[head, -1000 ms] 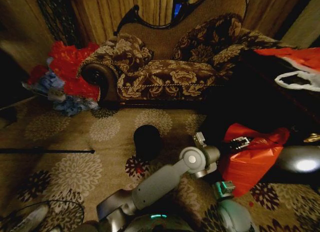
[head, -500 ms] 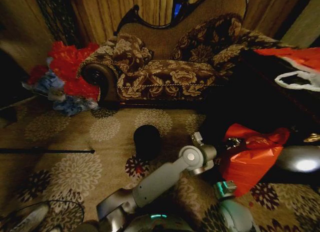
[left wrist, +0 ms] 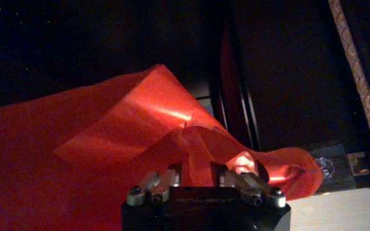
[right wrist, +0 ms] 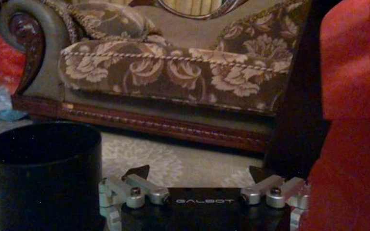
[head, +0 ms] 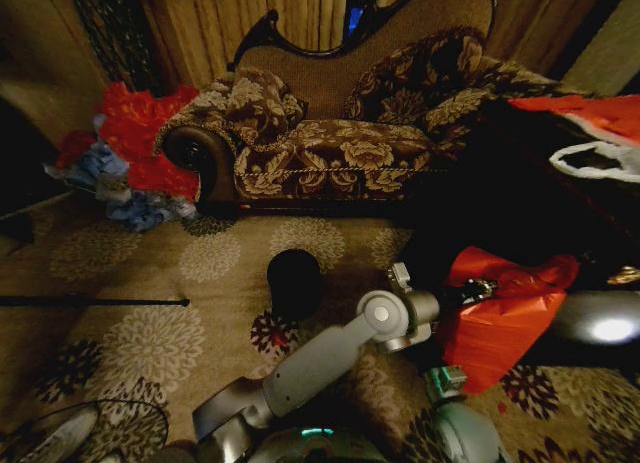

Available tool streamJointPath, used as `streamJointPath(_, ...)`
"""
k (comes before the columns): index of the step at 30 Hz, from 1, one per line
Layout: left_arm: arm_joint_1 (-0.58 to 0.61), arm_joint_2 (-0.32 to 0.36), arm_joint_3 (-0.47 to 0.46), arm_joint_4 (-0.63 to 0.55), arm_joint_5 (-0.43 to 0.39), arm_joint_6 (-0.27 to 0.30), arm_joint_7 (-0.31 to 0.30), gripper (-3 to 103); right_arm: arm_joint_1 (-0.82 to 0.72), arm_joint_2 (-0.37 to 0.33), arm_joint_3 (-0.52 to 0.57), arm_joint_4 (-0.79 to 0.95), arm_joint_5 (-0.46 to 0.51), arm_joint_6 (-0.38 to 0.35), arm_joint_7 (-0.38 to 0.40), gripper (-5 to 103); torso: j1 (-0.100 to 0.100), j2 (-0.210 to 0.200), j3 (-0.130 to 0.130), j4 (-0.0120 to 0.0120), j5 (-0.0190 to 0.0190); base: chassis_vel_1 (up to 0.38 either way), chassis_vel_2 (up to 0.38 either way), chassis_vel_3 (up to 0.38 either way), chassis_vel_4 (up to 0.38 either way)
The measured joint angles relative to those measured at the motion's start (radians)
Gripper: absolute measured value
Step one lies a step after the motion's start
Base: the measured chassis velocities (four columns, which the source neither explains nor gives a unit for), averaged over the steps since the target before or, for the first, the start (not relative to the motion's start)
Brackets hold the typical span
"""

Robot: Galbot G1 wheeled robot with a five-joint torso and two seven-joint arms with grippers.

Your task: Place a garbage bag over the trash bin.

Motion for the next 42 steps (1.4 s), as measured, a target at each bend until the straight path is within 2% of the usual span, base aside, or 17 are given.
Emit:
streamJointPath(1,0.000,0.000,0.000,0.000,0.000,0.000,0.000,30,0.000,0.000,0.000,0.000,0.000,0.000,0.000,100,0.000,0.000,0.000,0.0000,0.0000,0.000,0.000,0.000,0.000)
streamJointPath(4,-0.005,0.000,-0.001,0.011,-0.001,0.001,0.010,45,-0.011,0.009,-0.004,-0.005,-0.019,0.007,-0.005,100,0.000,0.000,0.000,0.0000,0.0000,0.000,0.000,0.000,0.000)
streamJointPath(6,-0.007,0.000,-0.002,0.019,-0.001,0.001,0.013,45,-0.012,0.012,-0.005,-0.008,-0.024,0.009,-0.006,100,0.000,0.000,0.000,0.0000,0.0000,0.000,0.000,0.000,0.000)
streamJointPath(8,-0.012,0.000,-0.001,0.038,0.002,0.001,0.024,62,-0.009,0.015,-0.006,-0.013,-0.029,0.010,-0.006,100,0.000,0.000,0.000,0.0001,0.0000,0.000,0.000,0.000,0.000)
streamJointPath(10,-0.013,0.000,0.000,0.040,0.003,0.001,0.026,62,-0.008,0.015,-0.006,-0.014,-0.030,0.010,-0.006,100,0.000,0.000,0.000,0.0000,0.0000,0.000,0.000,0.000,0.000)
streamJointPath(12,-0.016,0.000,0.004,0.046,0.004,-0.001,0.029,73,-0.001,0.014,-0.006,-0.018,-0.034,0.010,-0.007,100,0.000,0.000,0.000,0.0000,0.0000,0.000,0.000,0.000,0.000)
streamJointPath(17,-0.022,0.000,0.006,0.057,0.005,-0.003,0.039,77,0.005,0.014,-0.007,-0.020,-0.035,0.010,-0.007,100,0.000,0.000,0.000,0.0000,0.0000,0.000,0.000,0.000,0.000)
streamJointPath(19,-0.023,0.000,0.007,0.060,0.005,-0.007,0.045,73,0.006,0.014,-0.007,-0.021,-0.035,0.010,-0.007,100,0.000,0.000,0.000,0.0001,0.0000,0.000,0.000,0.000,0.000)
streamJointPath(22,-0.025,0.000,0.013,0.070,0.005,-0.016,0.061,58,0.008,0.014,-0.008,-0.021,-0.036,0.009,-0.007,100,0.000,0.000,0.000,0.0001,0.0000,0.000,0.000,0.000,0.000)
streamJointPath(24,-0.025,0.000,0.014,0.072,0.005,-0.016,0.065,58,0.008,0.014,-0.008,-0.021,-0.036,0.009,-0.007,100,0.000,0.000,0.000,0.0000,0.0000,0.000,0.000,0.000,0.000)
streamJointPath(25,-0.025,0.000,0.017,0.076,0.005,-0.017,0.073,47,0.008,0.013,-0.008,-0.021,-0.036,0.009,-0.007,100,0.000,0.000,0.000,0.0000,0.0000,0.000,0.000,0.000,0.000)
streamJointPath(28,-0.025,0.000,0.019,0.079,0.005,-0.018,0.081,42,0.007,0.013,-0.008,-0.021,-0.036,0.009,-0.006,100,0.000,0.000,0.000,0.0000,0.0000,0.000,0.000,0.000,0.000)
streamJointPath(30,-0.024,0.000,0.020,0.086,0.005,-0.018,0.094,30,0.005,0.013,-0.007,-0.021,-0.036,0.009,-0.006,100,0.000,0.000,0.000,0.0000,0.0000,0.000,0.000,0.000,0.000)
streamJointPath(31,-0.024,0.000,0.020,0.086,0.005,-0.018,0.094,30,0.005,0.013,-0.007,-0.021,-0.036,0.009,-0.006,100,0.000,0.000,0.000,0.0000,0.0000,0.000,0.000,0.000,0.000)
streamJointPath(36,-0.022,0.000,0.022,0.090,0.005,-0.017,0.106,9,0.005,0.014,-0.007,-0.023,-0.038,0.009,-0.006,100,0.000,0.000,0.000,0.0000,0.0000,0.000,0.000,0.000,0.000)
streamJointPath(39,-0.022,0.000,0.023,0.093,0.005,-0.017,0.108,2,0.004,0.014,-0.008,-0.023,-0.038,0.009,-0.006,100,0.000,0.000,0.000,0.0001,0.0000,0.000,0.000,0.000,0.000)
streamJointPath(42,-0.020,0.000,0.023,0.093,0.005,-0.015,0.109,0,0.005,0.013,-0.008,-0.024,-0.039,0.010,-0.006,100,0.000,0.000,0.000,0.0001,0.0000,0.000,0.000,0.000,0.000)
